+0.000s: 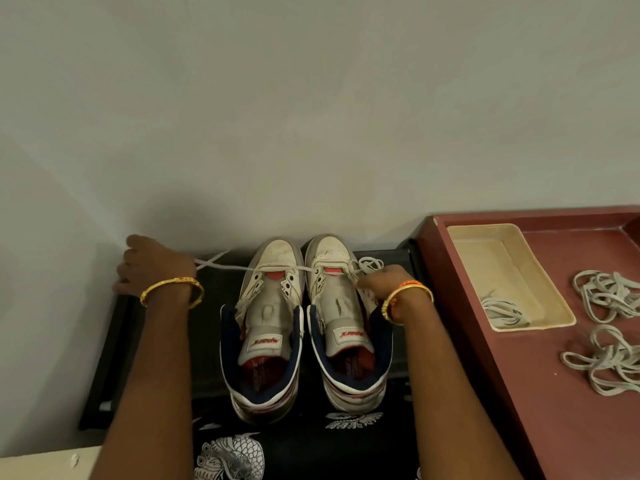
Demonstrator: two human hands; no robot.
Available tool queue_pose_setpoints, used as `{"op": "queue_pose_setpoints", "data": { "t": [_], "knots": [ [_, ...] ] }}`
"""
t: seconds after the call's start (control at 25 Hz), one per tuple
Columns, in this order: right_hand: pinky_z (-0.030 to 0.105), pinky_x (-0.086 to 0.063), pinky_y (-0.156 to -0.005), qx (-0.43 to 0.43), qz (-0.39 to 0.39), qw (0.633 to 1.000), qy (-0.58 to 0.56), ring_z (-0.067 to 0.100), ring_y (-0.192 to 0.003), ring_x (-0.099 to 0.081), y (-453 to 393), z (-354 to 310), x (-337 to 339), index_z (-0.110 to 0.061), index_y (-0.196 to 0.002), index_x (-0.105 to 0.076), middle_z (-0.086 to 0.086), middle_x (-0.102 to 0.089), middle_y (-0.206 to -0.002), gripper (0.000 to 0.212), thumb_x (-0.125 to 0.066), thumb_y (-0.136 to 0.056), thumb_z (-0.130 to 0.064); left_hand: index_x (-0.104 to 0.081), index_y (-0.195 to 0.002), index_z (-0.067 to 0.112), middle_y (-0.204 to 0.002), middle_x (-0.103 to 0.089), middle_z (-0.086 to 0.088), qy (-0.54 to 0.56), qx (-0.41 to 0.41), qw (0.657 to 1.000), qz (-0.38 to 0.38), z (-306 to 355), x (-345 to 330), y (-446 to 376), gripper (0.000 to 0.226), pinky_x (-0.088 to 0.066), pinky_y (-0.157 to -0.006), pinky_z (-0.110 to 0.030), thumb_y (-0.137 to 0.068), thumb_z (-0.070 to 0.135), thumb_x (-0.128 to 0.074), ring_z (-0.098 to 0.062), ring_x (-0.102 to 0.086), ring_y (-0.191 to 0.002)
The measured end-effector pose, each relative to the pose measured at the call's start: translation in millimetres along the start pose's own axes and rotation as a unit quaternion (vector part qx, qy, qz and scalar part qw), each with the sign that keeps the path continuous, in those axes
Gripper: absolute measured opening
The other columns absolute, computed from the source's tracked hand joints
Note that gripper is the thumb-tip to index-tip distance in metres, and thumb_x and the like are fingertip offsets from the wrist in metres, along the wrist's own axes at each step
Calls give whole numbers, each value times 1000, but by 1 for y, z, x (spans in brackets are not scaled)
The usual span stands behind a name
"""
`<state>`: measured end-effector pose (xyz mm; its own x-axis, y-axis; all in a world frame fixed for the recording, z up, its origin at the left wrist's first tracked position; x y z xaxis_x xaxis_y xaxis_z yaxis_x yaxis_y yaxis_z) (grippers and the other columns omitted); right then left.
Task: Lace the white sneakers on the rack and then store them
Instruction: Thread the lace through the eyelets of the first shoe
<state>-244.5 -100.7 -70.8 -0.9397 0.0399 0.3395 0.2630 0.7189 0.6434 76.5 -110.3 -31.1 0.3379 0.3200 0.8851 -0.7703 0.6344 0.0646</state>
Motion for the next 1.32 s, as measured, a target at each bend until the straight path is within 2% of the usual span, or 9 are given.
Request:
{"op": "queue_pose_setpoints", "data": {
  "t": [0.16, 0.24, 0.32, 0.44, 0.56, 0.72, 0.88, 1.04, 1.32],
  "knots": [
    [26, -45, -61, 71, 117, 974, -181, 15, -68, -54, -19, 0, 37, -1, -95, -65, 12, -64, -85, 12, -55, -89, 1, -51, -129, 18, -131, -52, -11, -33, -255, 947, -194, 55, -42, 46, 40, -34, -104, -48, -89, 26, -56, -33, -47, -121],
    [28, -51, -71, 144, 88, 983, -68, 17, -81, -60, -27, -3, 28, -5, -99, -65, 14, -67, -101, 21, -54, -86, 8, -58, -120, 23, -129, -54, -4, -116, -346, 888, -281, 74, -68, 79, 30, -33, -105, -46, -91, 30, -55, -27, -48, -120],
    [33, -53, -83, 189, -12, 978, 89, 22, -96, -62, -32, 2, 6, -9, -105, -65, 11, -65, -107, 27, -60, -83, 6, -56, -125, 24, -133, -47, -6, -242, -394, 848, -257, 80, -86, 97, 34, -30, -105, -49, -92, 34, -53, -29, -41, -126],
    [33, -52, -88, 168, -37, 965, 200, 19, -95, -58, -38, 5, -1, -10, -108, -68, 7, -60, -103, 29, -70, -80, -4, -55, -125, 26, -137, -39, -11, -276, -412, 840, -222, 77, -92, 100, 35, -29, -104, -50, -93, 41, -49, -33, -29, -131],
    [33, -52, -88, 162, 106, 972, 132, 21, -88, -61, -34, 1, 26, -5, -100, -71, 11, -66, -98, 17, -66, -83, -5, -63, -111, 29, -131, -45, -8, -211, -401, 864, -217, 72, -94, 91, 26, -31, -101, -48, -93, 43, -51, -32, -31, -128],
    [50, -49, -91, 118, 349, 929, 31, 36, -108, -57, -21, 4, 63, -6, -115, -60, 18, -58, -118, 33, -66, -82, -5, -64, -110, 27, -130, -45, -7, -181, -400, 869, -229, 70, -95, 92, 25, -31, -101, -47, -92, 41, -53, -31, -29, -128],
    [51, -36, -103, 178, 259, 924, 219, 34, -126, -39, -12, -15, 34, -13, -114, -62, 11, -47, -132, 33, -62, -81, -7, -61, -116, 26, -131, -45, -7, -165, -411, 865, -236, 73, -93, 95, 31, -29, -103, -46, -91, 42, -54, -31, -29, -129],
    [26, -45, -88, 187, 10, 951, 247, 22, -106, -59, -23, -14, -7, -13, -106, -66, 8, -65, -113, 21, -63, -85, -11, -65, -105, 21, -117, -57, -4, -97, -400, 882, -231, 74, -90, 98, 20, -22, -104, -42, -93, 31, -53, -26, -33, -124],
    [27, -44, -75, 114, -19, 944, 309, 21, -90, -56, -38, -8, -13, -11, -95, -59, 7, -59, -95, 12, -65, -87, -19, -63, -103, 14, -119, -51, -11, -59, -353, 893, -272, 74, -87, 98, 20, -21, -107, -42, -94, 27, -50, -28, -29, -128]
  ]
}}
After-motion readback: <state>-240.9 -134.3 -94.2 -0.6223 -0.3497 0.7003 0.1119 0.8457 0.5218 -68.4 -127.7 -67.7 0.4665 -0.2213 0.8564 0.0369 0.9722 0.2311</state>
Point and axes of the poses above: each hand's wrist, its own y-axis away from the middle knuckle, its own x-axis out of the back of the hand, z = x × y, the point moved 4 cm from there along -y, towards the middle knuckle
